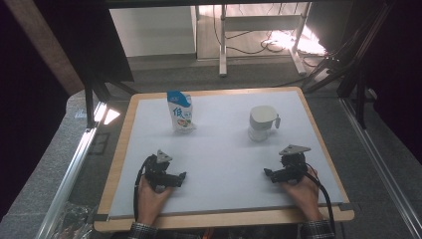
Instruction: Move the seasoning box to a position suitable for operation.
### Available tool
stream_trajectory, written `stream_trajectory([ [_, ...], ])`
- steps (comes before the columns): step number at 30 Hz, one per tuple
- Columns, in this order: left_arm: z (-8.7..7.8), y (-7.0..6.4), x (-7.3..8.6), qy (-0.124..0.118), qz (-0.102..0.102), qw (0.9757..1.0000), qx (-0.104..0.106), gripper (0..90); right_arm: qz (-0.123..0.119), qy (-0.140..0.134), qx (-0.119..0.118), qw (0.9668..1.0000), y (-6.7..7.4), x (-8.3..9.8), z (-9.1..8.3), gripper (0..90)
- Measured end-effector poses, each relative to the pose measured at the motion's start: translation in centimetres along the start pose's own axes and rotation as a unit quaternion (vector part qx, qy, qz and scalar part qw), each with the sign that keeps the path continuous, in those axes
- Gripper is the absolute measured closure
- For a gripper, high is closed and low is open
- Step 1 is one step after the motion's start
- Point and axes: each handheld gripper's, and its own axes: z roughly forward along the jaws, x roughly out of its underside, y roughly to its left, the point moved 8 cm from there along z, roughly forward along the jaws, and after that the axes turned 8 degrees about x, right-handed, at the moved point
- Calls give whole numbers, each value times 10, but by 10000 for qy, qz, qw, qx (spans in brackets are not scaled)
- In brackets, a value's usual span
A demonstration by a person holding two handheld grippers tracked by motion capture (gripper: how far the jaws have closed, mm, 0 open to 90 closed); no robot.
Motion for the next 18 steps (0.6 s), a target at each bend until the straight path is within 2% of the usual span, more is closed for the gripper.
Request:
stream_trajectory([
  [18,0,0,0,-2,-1,10000,-2,0,15,19,-24,10000,0,-1,0,5],
])
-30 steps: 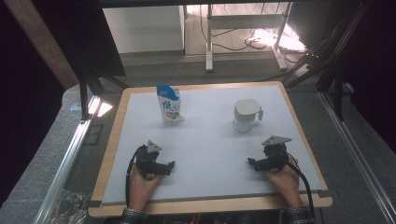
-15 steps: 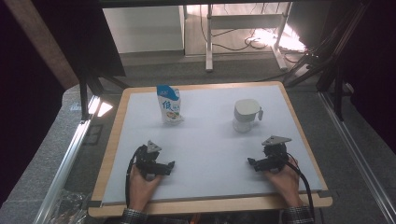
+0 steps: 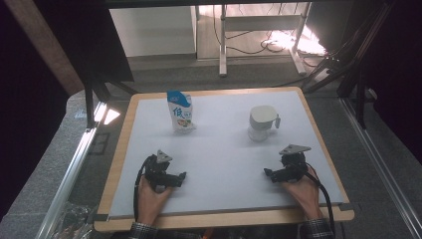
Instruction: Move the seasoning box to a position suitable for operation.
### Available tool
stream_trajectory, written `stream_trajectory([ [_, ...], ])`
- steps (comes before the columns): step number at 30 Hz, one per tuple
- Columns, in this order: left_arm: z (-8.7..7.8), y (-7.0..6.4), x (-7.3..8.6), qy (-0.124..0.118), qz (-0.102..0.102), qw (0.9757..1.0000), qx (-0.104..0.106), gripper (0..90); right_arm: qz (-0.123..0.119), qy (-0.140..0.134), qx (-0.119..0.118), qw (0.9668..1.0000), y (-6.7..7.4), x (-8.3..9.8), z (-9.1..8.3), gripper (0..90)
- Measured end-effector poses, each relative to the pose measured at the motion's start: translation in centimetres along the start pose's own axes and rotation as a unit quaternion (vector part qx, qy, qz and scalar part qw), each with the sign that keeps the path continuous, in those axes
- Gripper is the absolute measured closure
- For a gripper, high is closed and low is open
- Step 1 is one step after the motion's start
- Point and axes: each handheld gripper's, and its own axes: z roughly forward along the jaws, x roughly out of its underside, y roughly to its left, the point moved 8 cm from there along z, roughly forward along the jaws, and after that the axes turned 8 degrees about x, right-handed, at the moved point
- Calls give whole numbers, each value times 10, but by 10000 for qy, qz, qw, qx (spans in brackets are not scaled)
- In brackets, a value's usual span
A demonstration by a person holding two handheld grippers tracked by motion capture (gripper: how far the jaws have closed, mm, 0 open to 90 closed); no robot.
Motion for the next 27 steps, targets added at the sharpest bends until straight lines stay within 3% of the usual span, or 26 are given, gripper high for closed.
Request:
stream_trajectory([
  [5,0,0,0,0,-2,10000,-1,0,29,3,12,10000,-2,-1,-2,46],
  [13,0,0,0,2,-2,10000,-2,0,341,-113,-186,9992,-7,-8,-6,53],
  [21,0,0,0,2,-1,10000,-1,0,497,-316,-402,9975,-9,-28,-11,53],
  [25,0,0,0,2,-1,10000,-2,0,404,-358,-406,9977,-12,-32,-12,83],
  [27,0,0,0,2,-3,10000,-2,0,219,-473,-269,9983,-15,-36,-13,102],
])
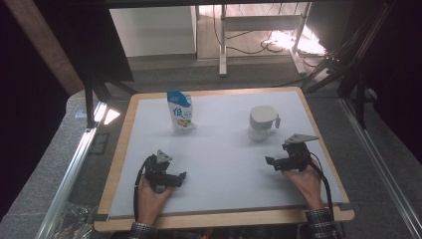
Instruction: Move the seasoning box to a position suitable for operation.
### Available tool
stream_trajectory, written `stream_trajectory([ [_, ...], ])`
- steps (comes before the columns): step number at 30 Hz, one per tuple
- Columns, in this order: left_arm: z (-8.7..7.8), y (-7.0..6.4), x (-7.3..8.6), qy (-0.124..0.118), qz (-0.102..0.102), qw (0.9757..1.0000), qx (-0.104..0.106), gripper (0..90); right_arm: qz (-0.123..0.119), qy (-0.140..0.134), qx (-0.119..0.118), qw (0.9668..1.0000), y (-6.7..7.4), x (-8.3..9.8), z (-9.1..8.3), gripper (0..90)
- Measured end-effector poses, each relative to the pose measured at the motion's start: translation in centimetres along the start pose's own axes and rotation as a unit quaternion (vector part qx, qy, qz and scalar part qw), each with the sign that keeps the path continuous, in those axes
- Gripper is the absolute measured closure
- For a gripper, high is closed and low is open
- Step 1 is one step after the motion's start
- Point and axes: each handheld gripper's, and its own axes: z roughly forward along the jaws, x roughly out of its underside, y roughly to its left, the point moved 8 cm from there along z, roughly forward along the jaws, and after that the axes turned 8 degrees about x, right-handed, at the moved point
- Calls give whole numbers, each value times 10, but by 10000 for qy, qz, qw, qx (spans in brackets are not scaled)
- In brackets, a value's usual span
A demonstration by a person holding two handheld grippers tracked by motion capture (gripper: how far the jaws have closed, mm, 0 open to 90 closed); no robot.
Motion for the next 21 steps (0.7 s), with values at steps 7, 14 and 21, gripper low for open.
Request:
stream_trajectory([
  [7,0,0,0,-3,0,10000,-1,0,-11,-5,160,9999,-9,-7,2,134],
  [14,0,0,0,-3,1,10000,-4,0,245,-26,119,9996,-18,-18,3,136],
  [21,0,0,0,-1,2,10000,-4,0,223,0,207,9995,-27,-23,7,157],
])
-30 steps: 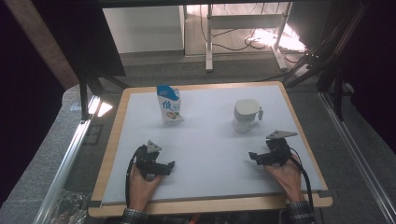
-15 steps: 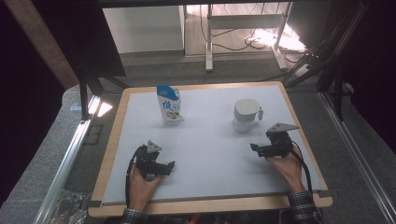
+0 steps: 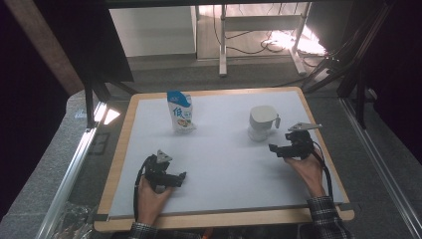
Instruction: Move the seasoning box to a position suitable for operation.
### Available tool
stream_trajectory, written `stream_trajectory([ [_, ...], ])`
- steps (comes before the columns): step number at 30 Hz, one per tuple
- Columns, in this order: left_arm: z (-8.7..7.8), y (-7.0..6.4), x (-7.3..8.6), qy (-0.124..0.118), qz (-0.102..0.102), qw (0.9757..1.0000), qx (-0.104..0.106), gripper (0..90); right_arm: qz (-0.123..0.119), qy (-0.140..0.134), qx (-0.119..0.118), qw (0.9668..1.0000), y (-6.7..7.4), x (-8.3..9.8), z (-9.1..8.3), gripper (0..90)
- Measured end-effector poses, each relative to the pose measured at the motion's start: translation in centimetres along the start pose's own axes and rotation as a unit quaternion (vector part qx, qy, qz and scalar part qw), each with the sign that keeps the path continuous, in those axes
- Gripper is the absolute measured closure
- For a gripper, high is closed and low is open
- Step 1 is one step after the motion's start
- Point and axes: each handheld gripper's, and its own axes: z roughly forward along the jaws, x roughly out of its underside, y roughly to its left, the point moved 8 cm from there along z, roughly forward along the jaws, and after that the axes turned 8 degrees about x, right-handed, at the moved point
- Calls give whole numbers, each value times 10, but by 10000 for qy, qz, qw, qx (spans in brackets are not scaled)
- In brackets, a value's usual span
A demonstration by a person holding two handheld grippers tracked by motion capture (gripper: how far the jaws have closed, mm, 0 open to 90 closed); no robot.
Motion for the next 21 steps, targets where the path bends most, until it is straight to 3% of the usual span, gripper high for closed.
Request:
stream_trajectory([
  [5,0,0,0,-2,-3,10000,1,0,-98,62,186,9998,-9,-1,4,212],
  [17,0,0,0,-5,-5,10000,3,0,116,97,402,9991,-28,-16,12,366],
  [21,0,0,0,-5,-4,10000,3,0,73,33,608,9981,-35,-21,15,408],
])
